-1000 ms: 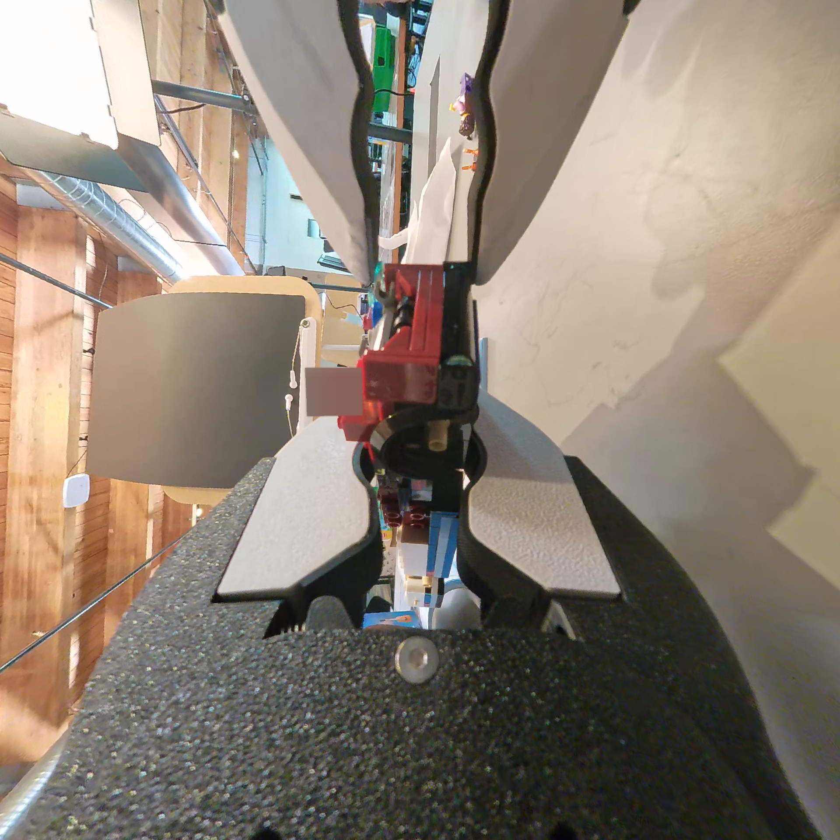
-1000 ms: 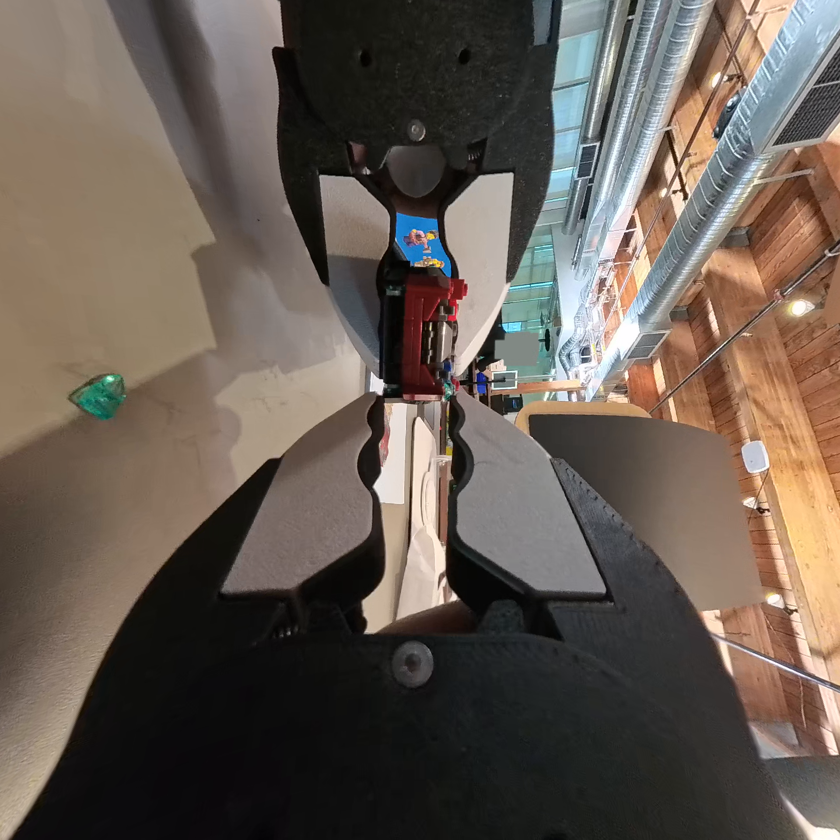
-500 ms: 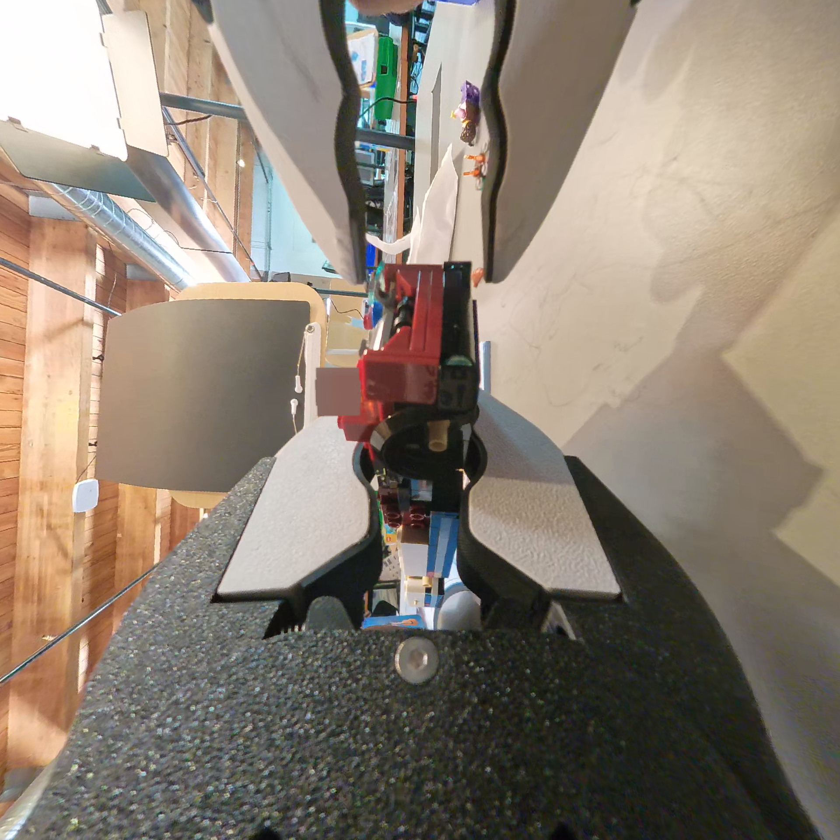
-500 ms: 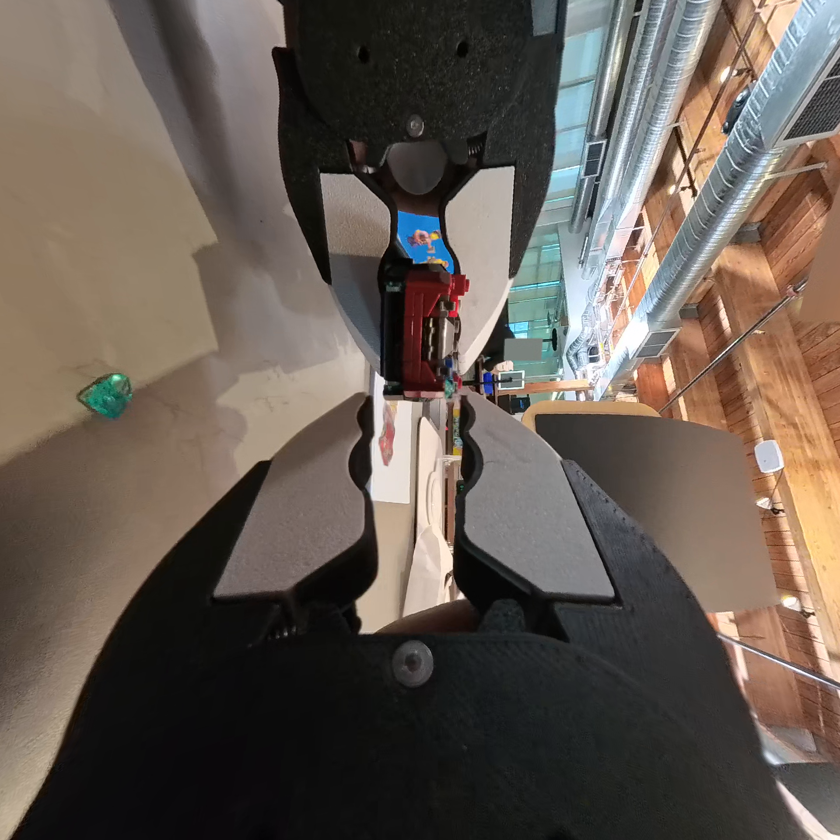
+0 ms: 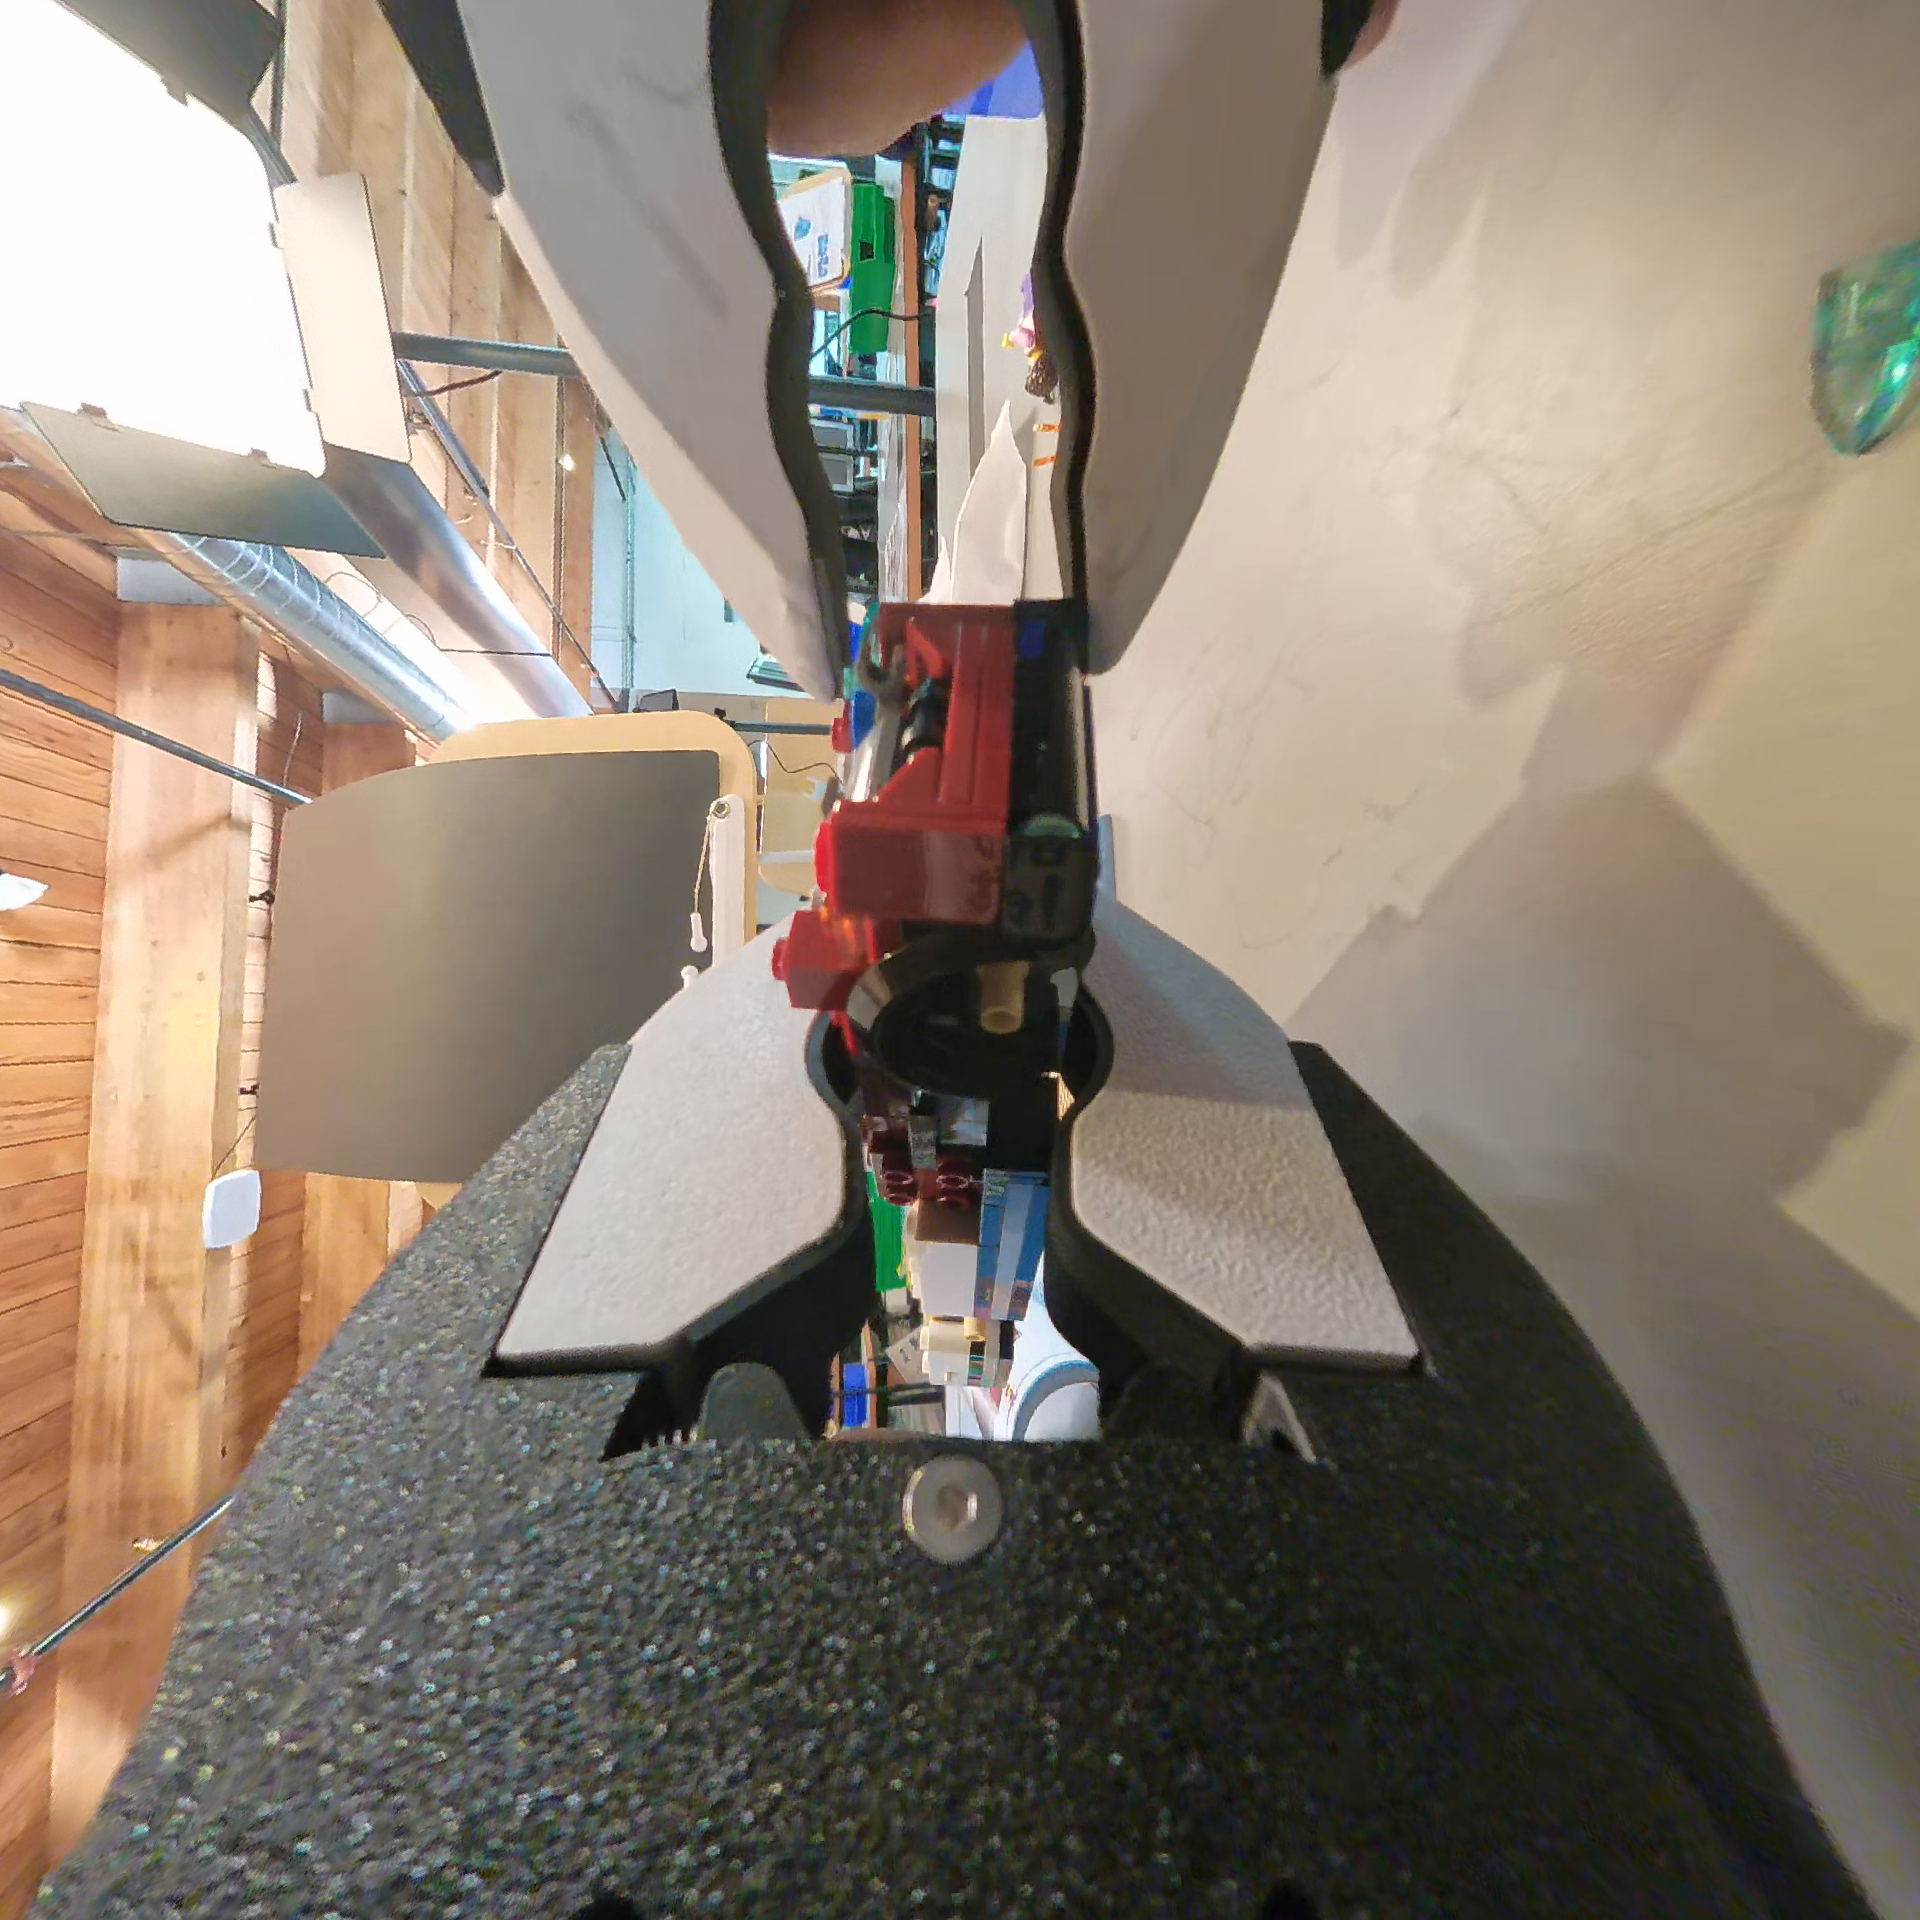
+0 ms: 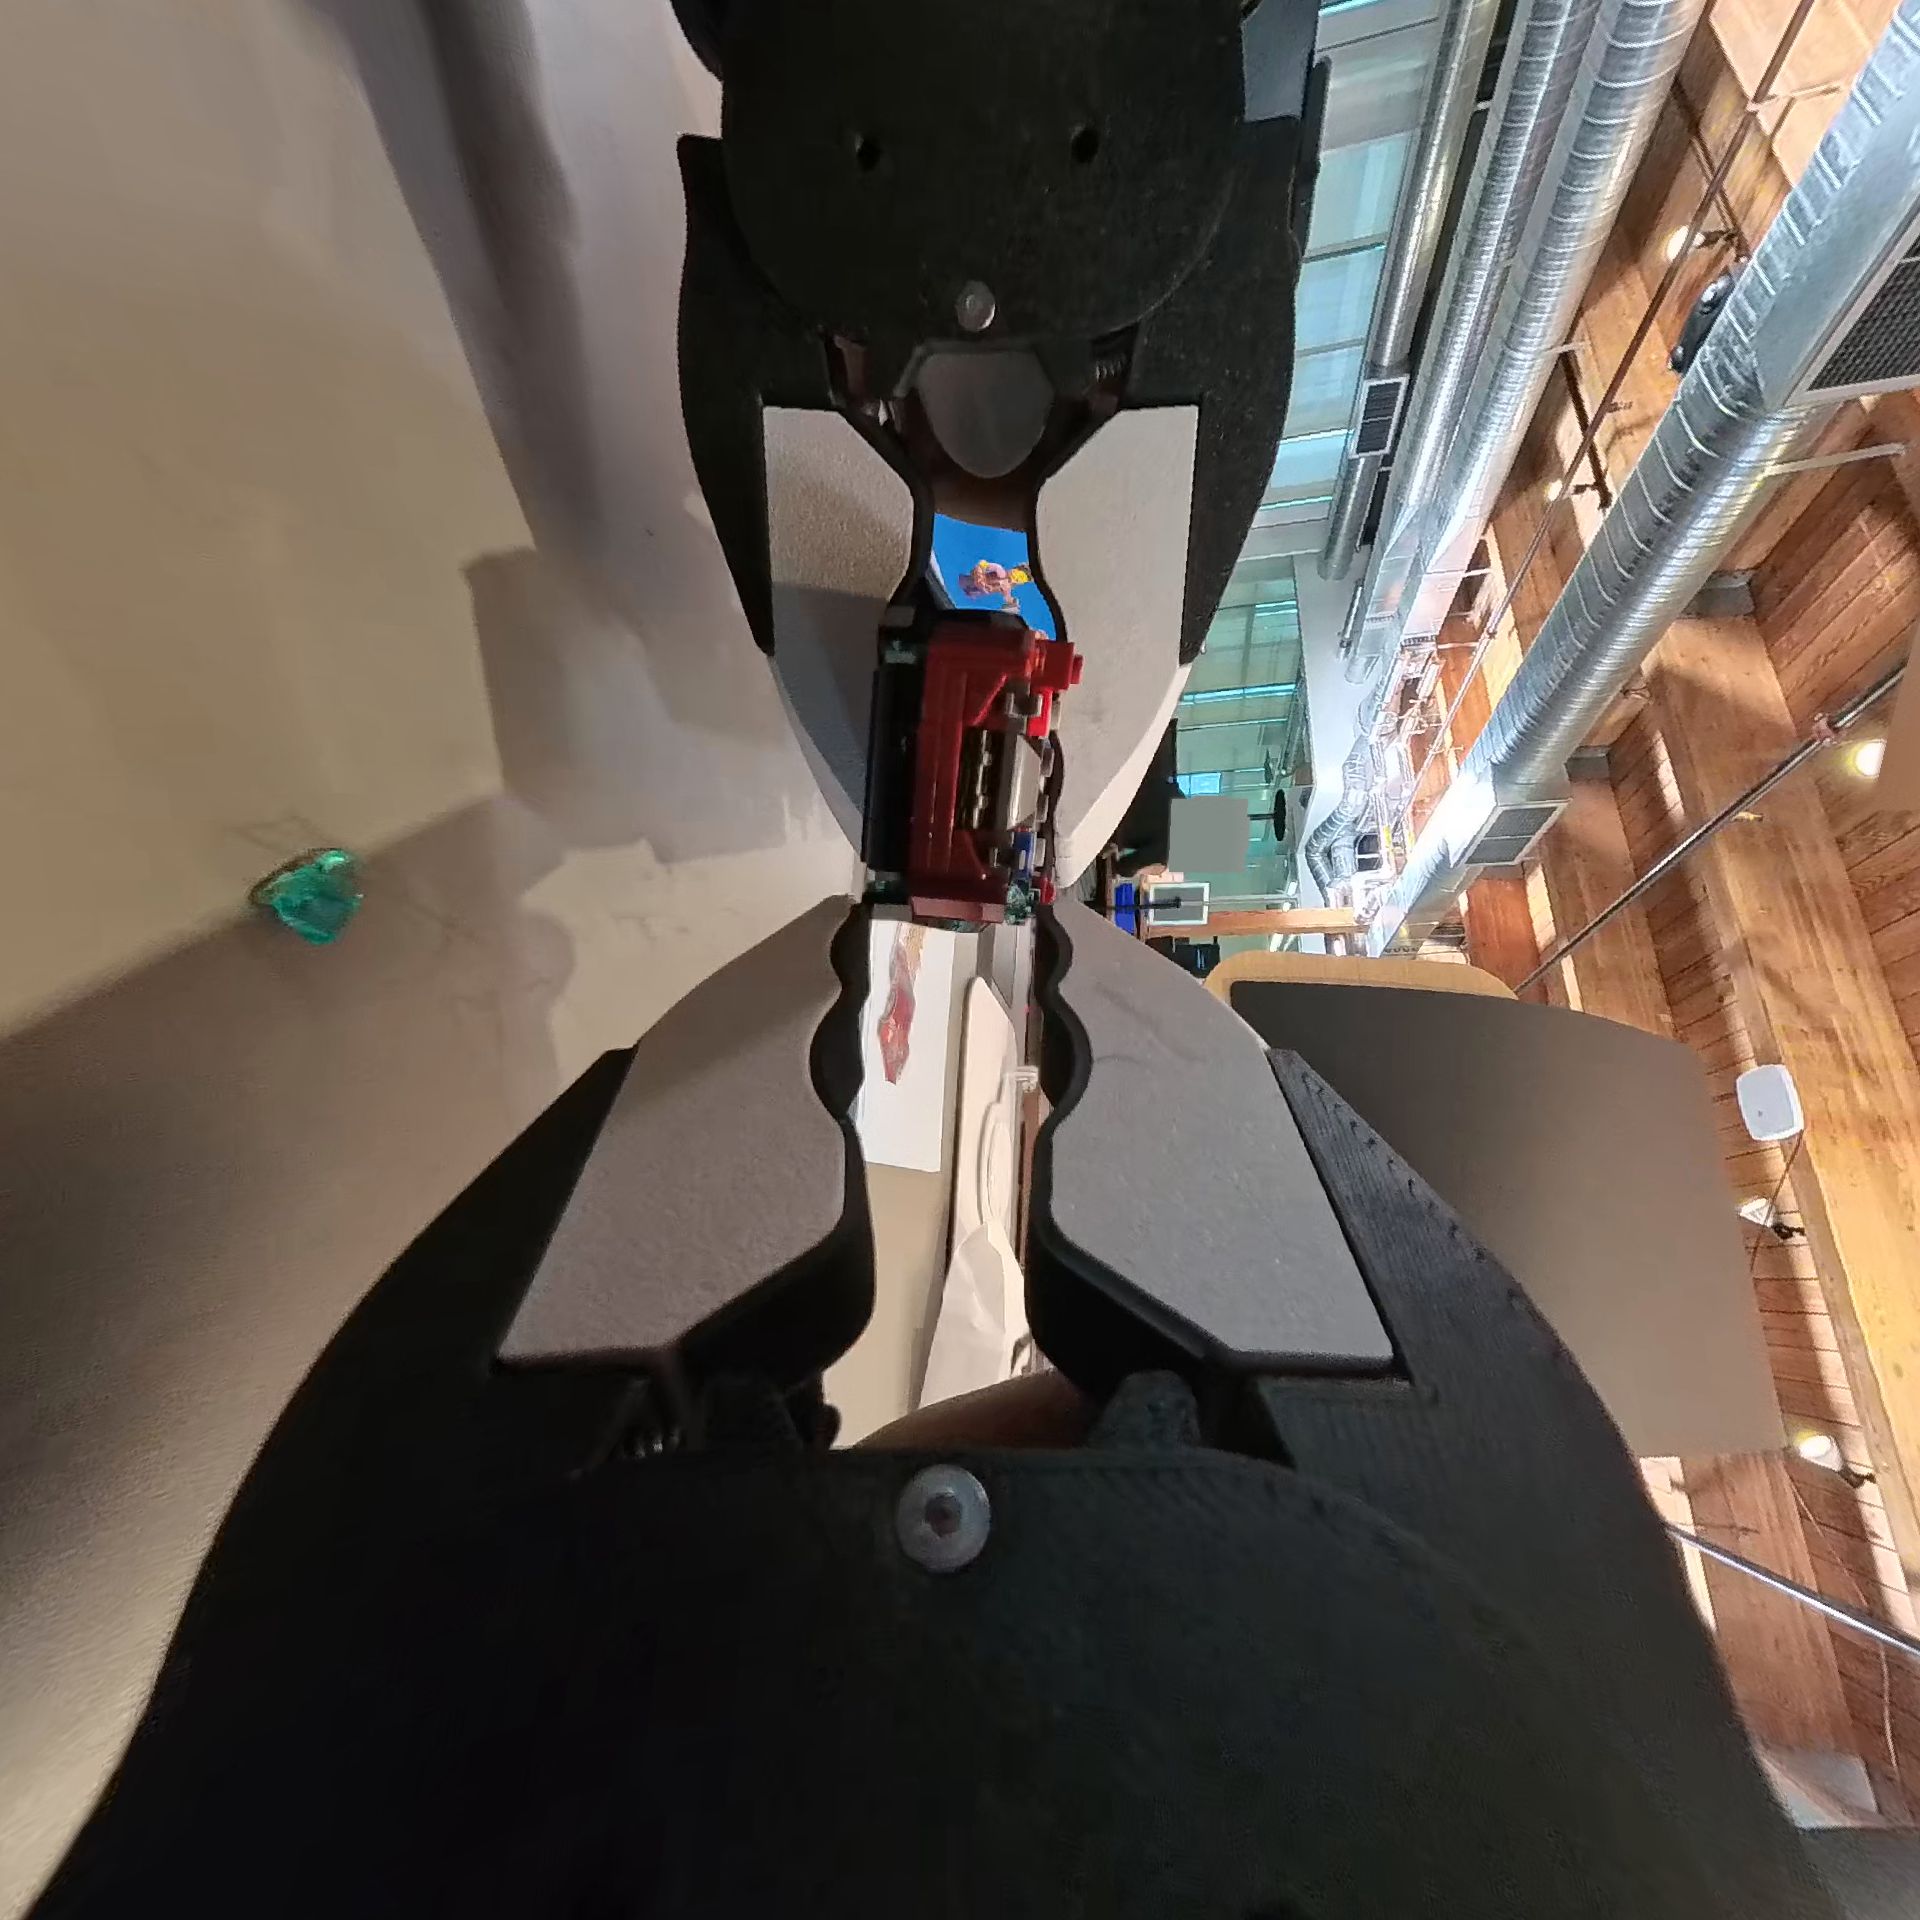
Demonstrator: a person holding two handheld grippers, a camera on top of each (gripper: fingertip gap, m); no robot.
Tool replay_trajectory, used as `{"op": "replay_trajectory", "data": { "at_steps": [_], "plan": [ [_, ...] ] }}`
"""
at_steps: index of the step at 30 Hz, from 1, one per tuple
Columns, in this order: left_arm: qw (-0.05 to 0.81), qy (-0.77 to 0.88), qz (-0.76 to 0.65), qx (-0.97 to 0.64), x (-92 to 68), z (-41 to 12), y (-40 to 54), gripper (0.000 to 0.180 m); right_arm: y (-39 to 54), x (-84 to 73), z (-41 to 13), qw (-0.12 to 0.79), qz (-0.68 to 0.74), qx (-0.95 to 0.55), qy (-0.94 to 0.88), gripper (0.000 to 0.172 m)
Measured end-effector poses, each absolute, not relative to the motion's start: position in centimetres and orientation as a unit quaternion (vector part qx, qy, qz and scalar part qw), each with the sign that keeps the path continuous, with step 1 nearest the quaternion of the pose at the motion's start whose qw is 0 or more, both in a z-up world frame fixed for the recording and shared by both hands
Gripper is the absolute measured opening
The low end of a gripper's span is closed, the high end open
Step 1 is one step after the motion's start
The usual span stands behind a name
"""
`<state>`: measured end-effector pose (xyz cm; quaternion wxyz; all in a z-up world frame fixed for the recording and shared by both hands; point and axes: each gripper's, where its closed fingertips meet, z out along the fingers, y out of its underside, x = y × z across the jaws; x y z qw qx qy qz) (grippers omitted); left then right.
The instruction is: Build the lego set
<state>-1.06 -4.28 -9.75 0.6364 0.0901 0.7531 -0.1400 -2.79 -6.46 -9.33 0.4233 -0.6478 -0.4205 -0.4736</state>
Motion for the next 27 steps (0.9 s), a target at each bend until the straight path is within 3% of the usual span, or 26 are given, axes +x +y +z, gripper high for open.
{"op": "replay_trajectory", "data": {
  "at_steps": [27],
  "plan": [
    [0.652,0.735,-0.152,0.107,-1.29,-9.1,-4.62,0.035,-6.39,-3.36,-8.8,0.462,-0.444,-0.657,-0.397,0.033]
  ]
}}
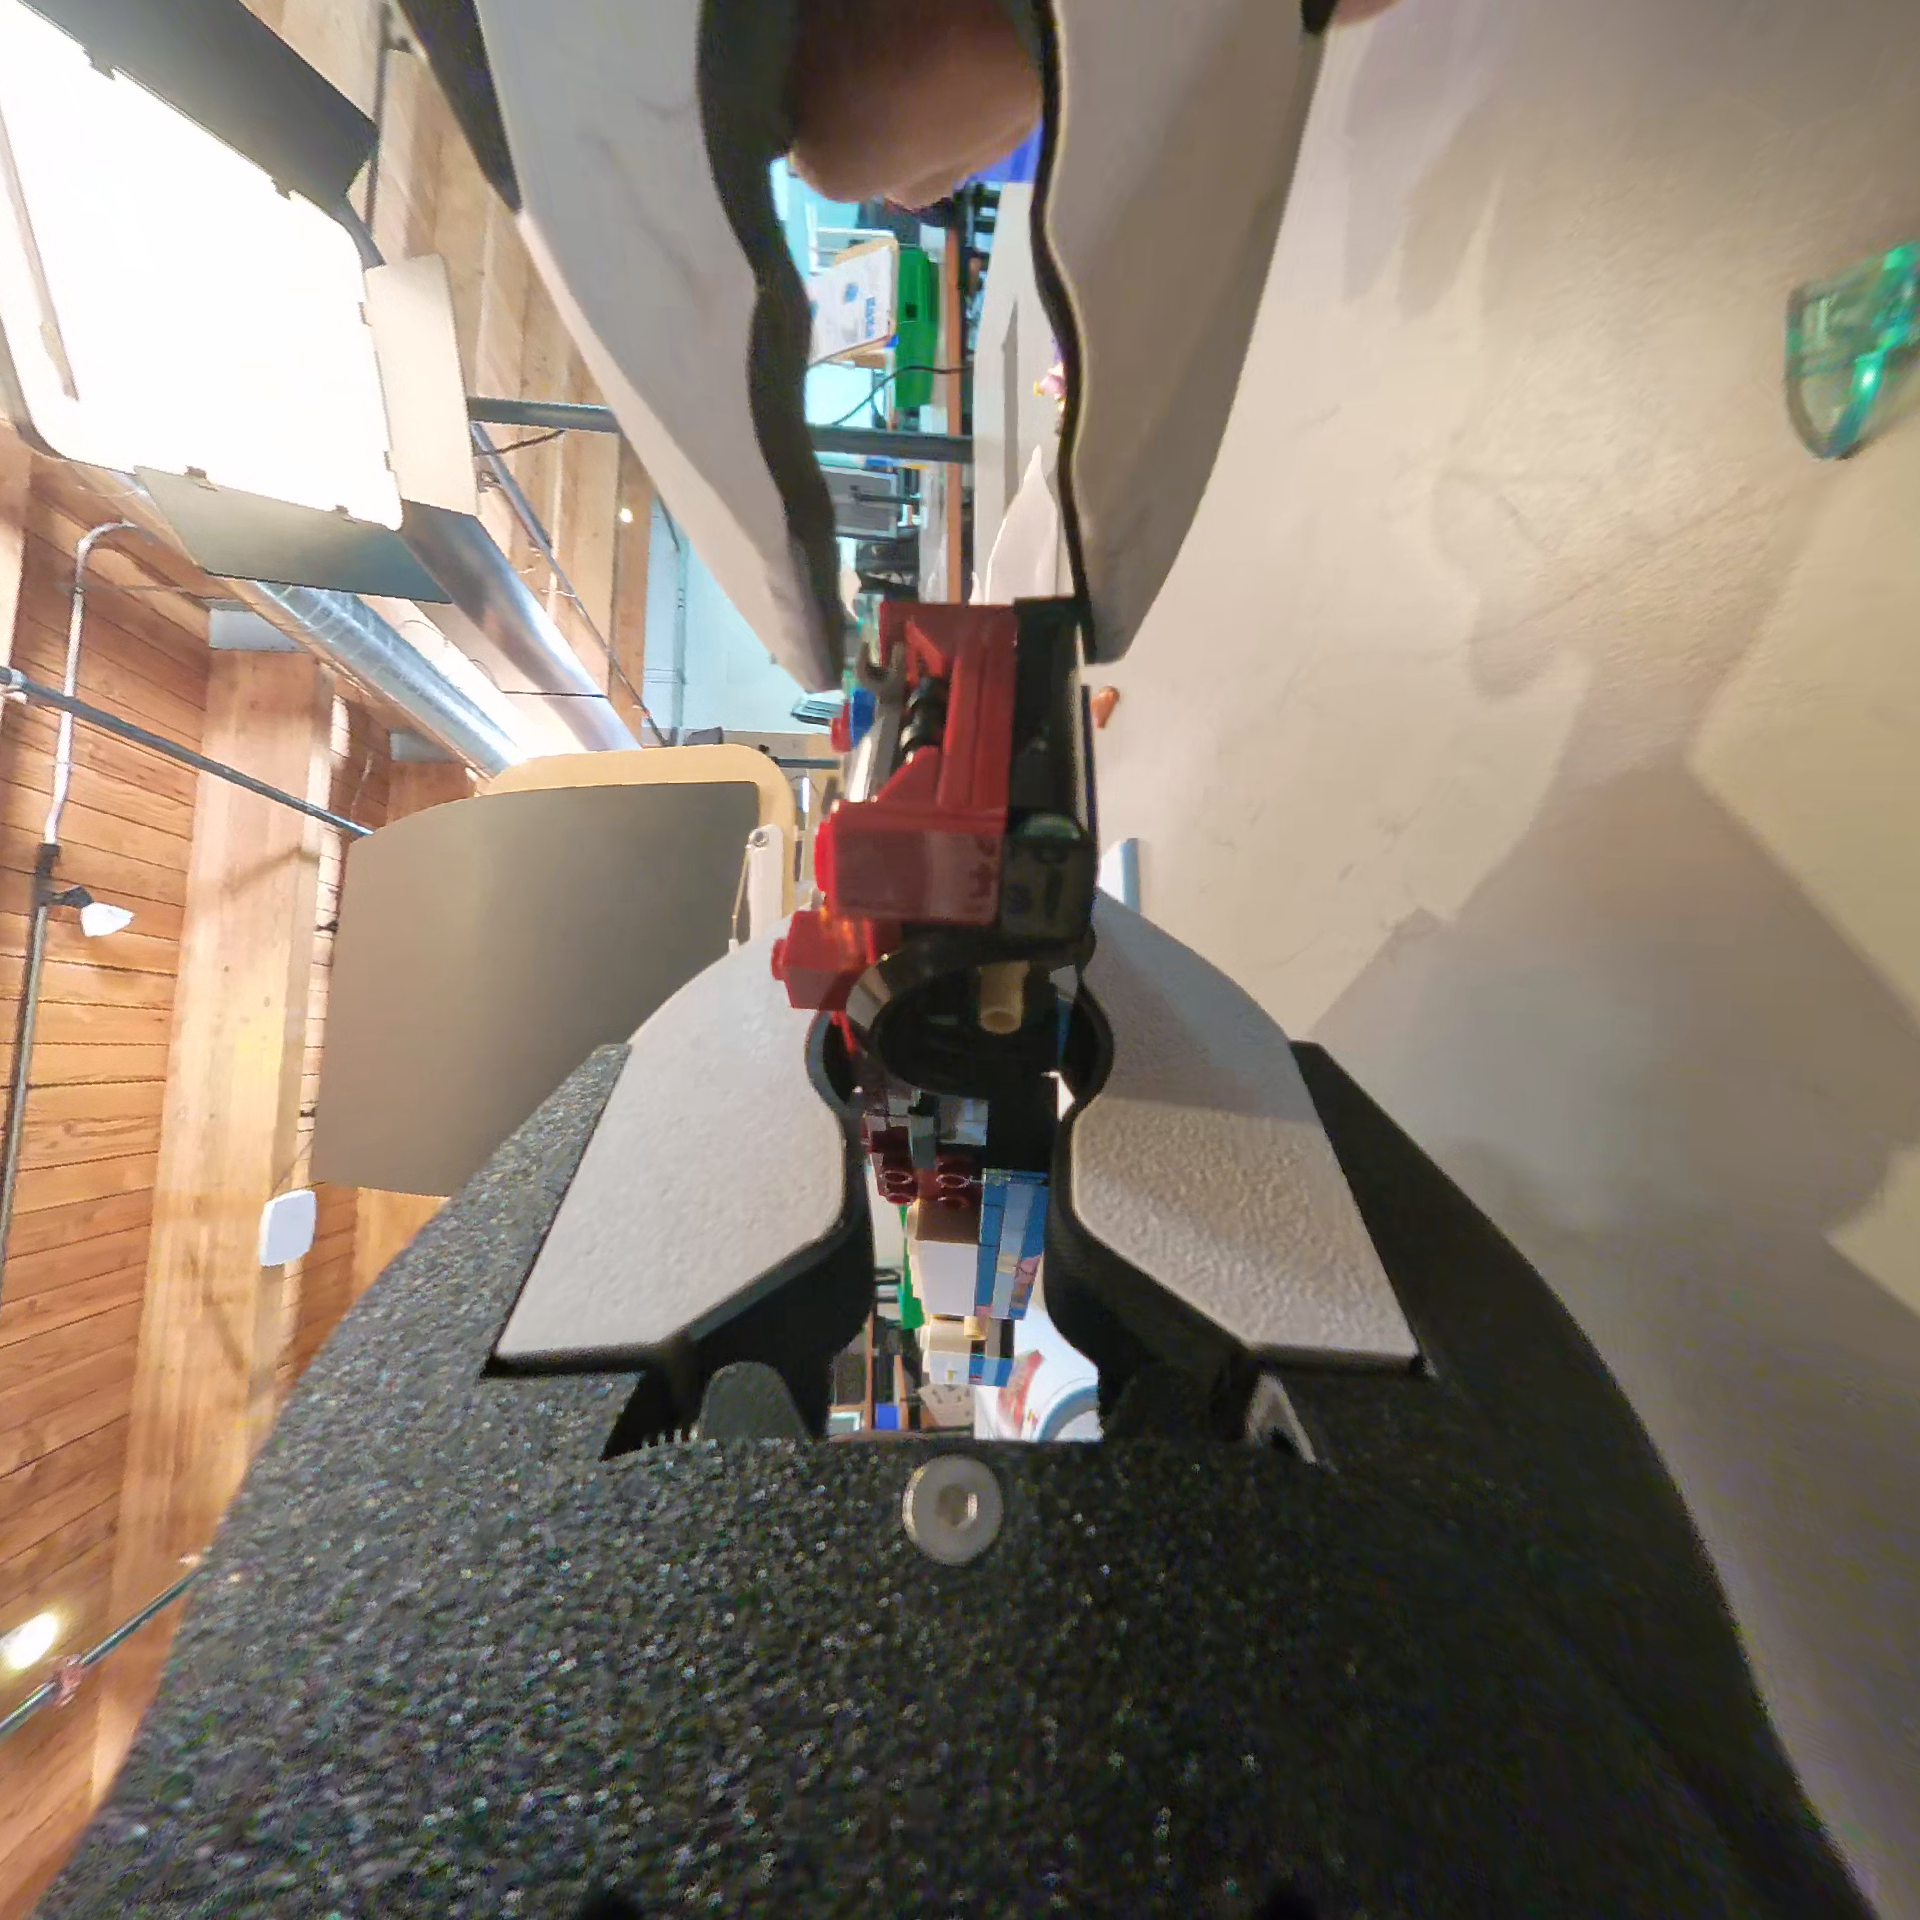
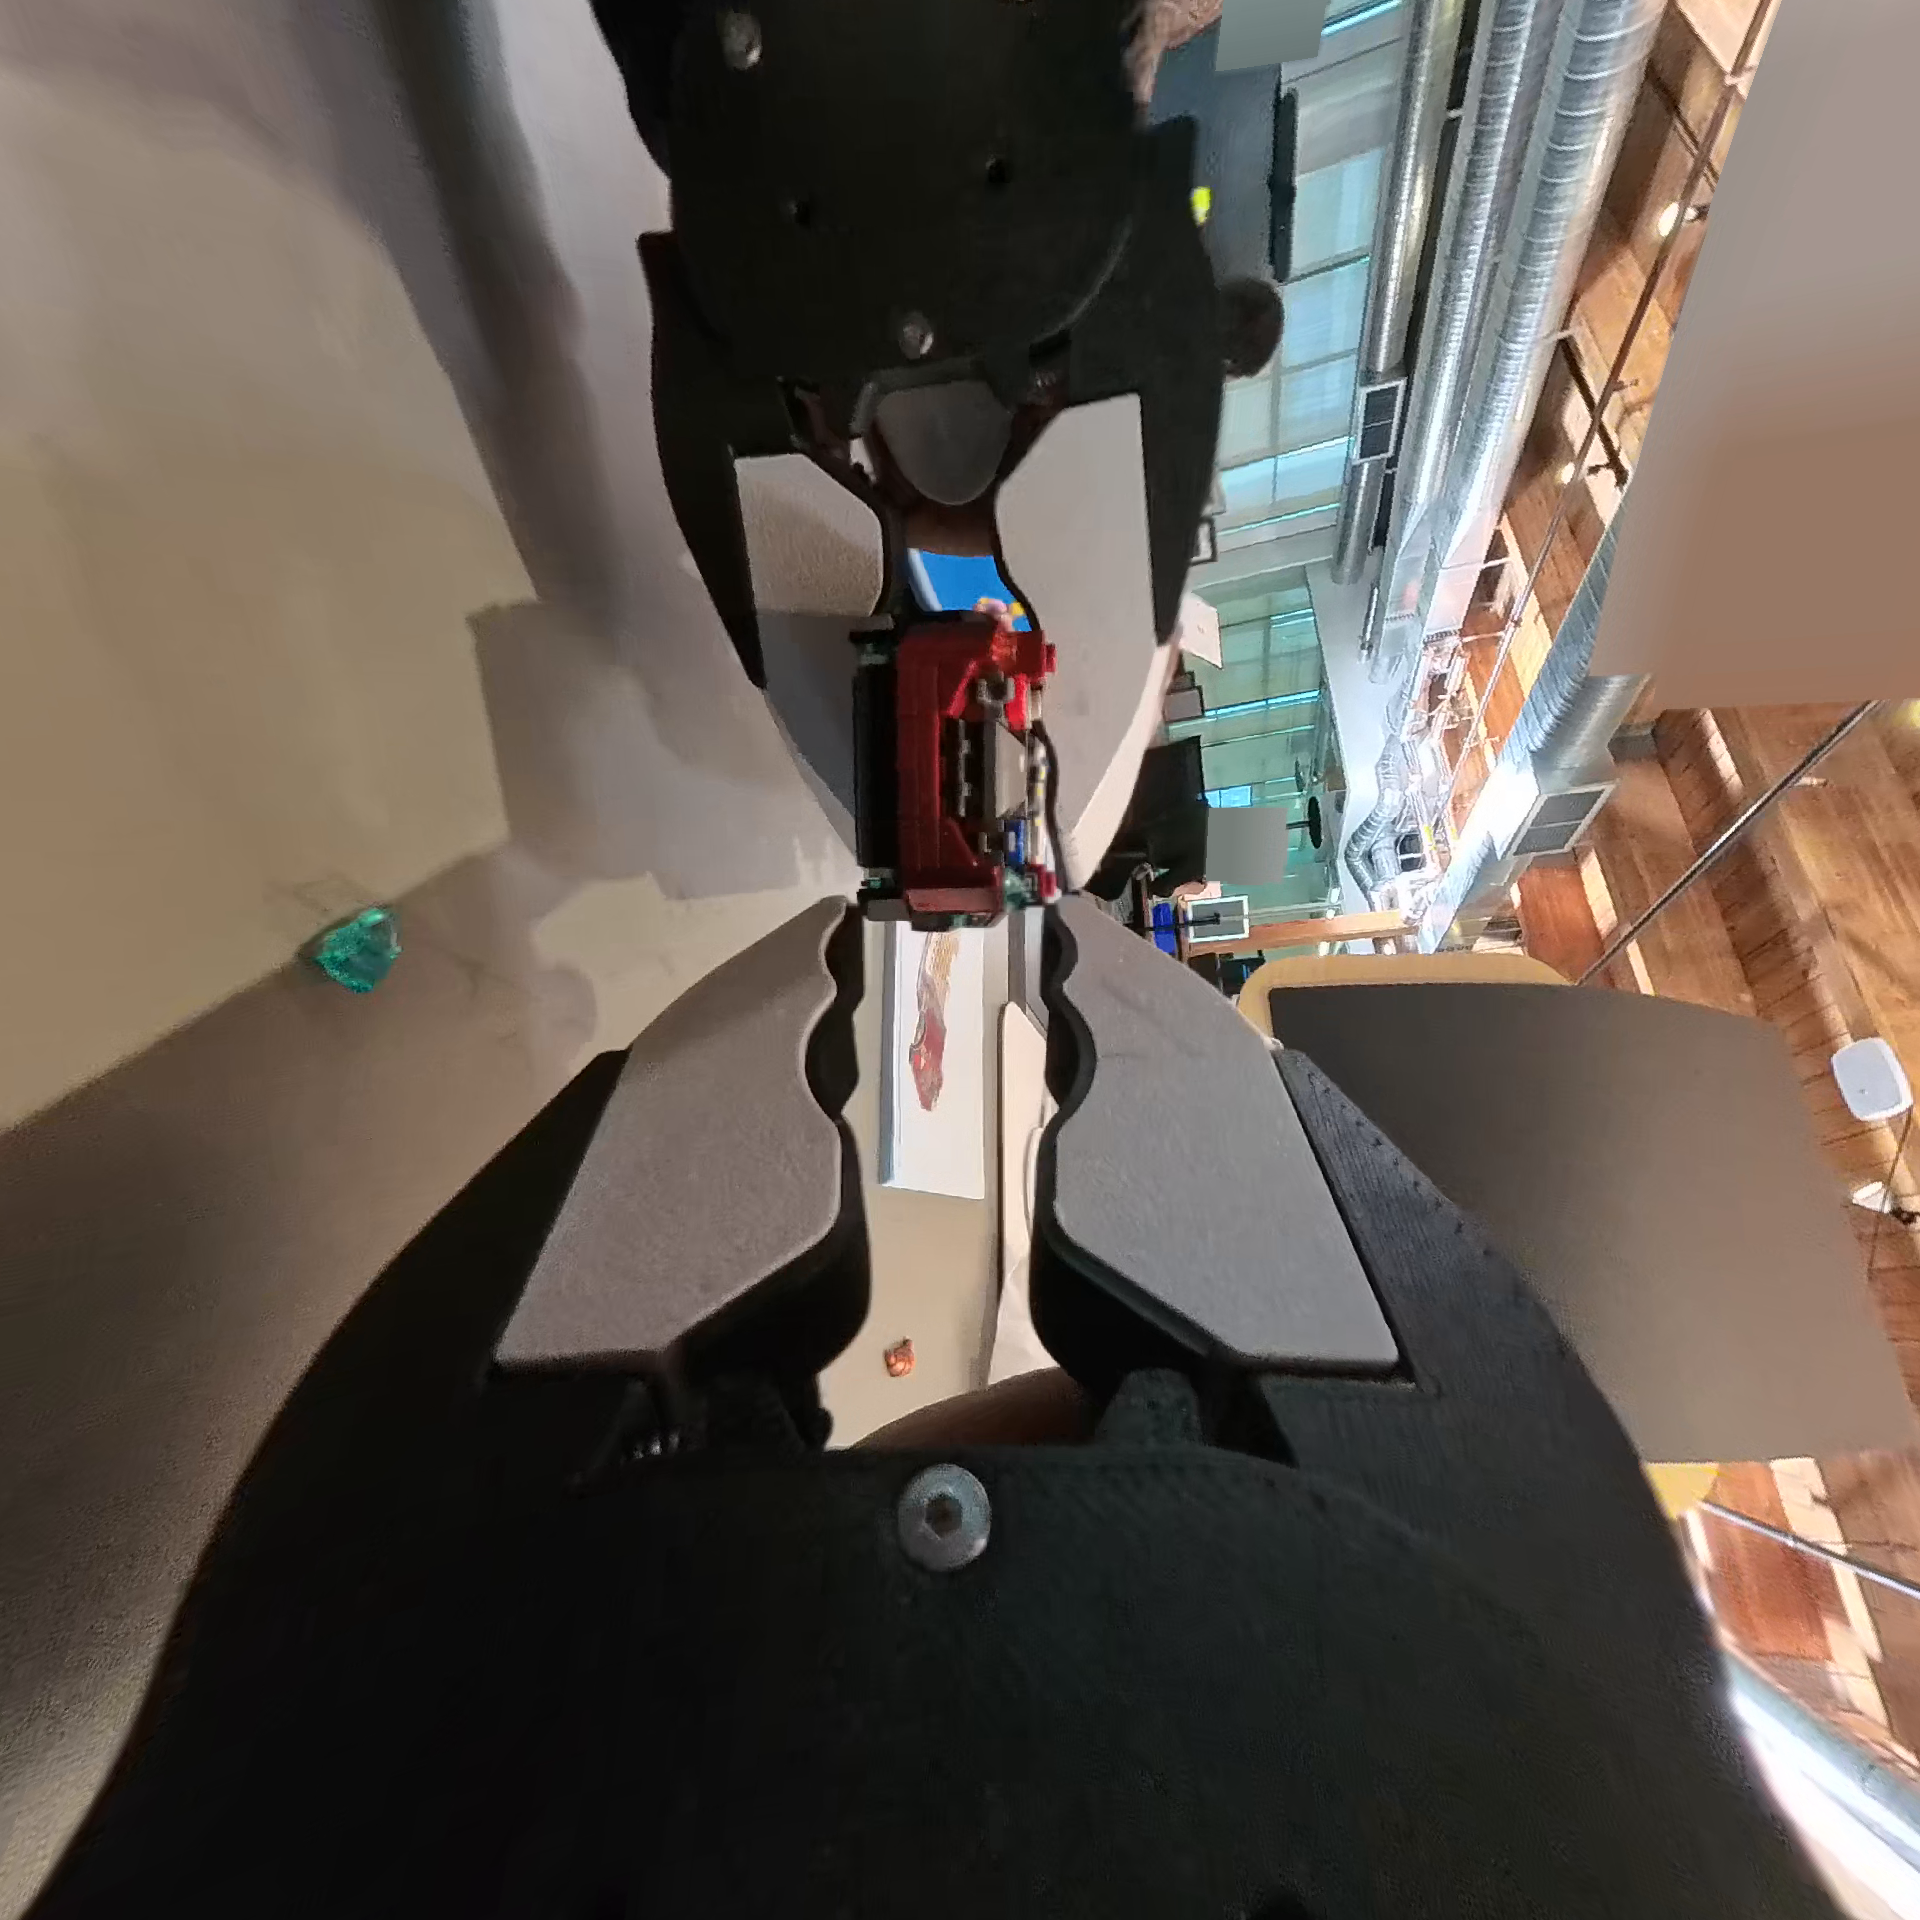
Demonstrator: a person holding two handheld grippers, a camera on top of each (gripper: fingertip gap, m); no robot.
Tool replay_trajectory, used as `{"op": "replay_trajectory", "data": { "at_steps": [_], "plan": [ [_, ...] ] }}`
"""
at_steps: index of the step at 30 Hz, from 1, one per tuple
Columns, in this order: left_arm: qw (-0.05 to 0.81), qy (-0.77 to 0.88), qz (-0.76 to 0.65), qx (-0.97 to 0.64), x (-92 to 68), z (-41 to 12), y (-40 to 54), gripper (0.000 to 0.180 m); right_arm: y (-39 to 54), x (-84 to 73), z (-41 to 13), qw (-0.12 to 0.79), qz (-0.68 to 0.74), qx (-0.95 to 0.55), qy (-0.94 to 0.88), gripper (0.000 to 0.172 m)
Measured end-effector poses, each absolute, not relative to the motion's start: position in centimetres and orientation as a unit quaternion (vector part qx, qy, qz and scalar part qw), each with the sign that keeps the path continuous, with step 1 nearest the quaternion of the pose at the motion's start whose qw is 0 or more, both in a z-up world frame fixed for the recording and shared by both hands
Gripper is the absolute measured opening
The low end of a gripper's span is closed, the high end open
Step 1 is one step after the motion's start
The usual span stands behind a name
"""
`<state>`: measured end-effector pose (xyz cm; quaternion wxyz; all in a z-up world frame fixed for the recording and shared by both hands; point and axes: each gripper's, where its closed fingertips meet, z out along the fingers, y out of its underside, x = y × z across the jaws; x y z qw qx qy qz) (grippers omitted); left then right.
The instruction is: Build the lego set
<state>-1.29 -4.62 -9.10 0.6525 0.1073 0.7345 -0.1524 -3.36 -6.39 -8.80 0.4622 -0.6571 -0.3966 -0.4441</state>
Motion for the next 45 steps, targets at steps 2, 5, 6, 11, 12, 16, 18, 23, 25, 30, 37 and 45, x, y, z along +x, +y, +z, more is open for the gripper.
{"op": "replay_trajectory", "data": {
  "at_steps": [2,5,6,11,12,16,18,23,25,30,37,45],
  "plan": [
    [0.664,0.722,-0.157,0.114,-1.4,-8.9,-4.6,0.035,-6.5,-3.4,-8.5,0.474,-0.436,-0.659,-0.387,0.038],
    [0.678,0.706,-0.164,0.123,-1.6,-8.7,-4.6,0.035,-6.6,-3.7,-8.3,0.48,-0.435,-0.658,-0.383,0.039],
    [0.683,0.701,-0.166,0.125,-1.6,-8.6,-4.6,0.035,-6.7,-3.8,-8.3,0.48,-0.435,-0.658,-0.384,0.039],
    [0.71,0.669,-0.176,0.134,-1.8,-7.6,-4.9,0.035,-6.8,-4.2,-8.2,0.482,-0.445,-0.647,-0.388,0.038],
    [0.714,0.663,-0.179,0.136,-1.9,-7.4,-4.9,0.035,-6.8,-4.4,-8.1,0.484,-0.448,-0.643,-0.389,0.038],
    [0.722,0.652,-0.181,0.144,-2.1,-7.2,-5.1,0.035,-6.7,-5.1,-7.7,0.489,-0.458,-0.627,-0.397,0.036],
    [0.722,0.651,-0.183,0.146,-2.1,-7.2,-5.2,0.035,-6.7,-5.5,-7.7,0.49,-0.459,-0.622,-0.403,0.035],
    [0.721,0.651,-0.183,0.151,-2.1,-7.2,-5.3,0.035,-6.4,-6.0,-8.0,0.486,-0.465,-0.614,-0.413,0.032],
    [0.722,0.65,-0.183,0.153,-2.2,-7.2,-5.3,0.035,-6.3,-5.9,-7.9,0.484,-0.473,-0.609,-0.413,0.032],
    [0.722,0.649,-0.183,0.155,-2.2,-7.0,-5.3,0.035,-6.2,-6.0,-7.8,0.484,-0.481,-0.603,-0.413,0.029],
    [0.724,0.644,-0.185,0.162,-2.5,-6.8,-5.4,0.035,-6.2,-6.2,-7.7,0.488,-0.485,-0.594,-0.416,0.029],
    [0.723,0.644,-0.184,0.166,-2.6,-6.6,-5.5,0.035,-6.3,-6.3,-7.6,0.491,-0.476,-0.596,-0.421,0.029]
  ]
}}
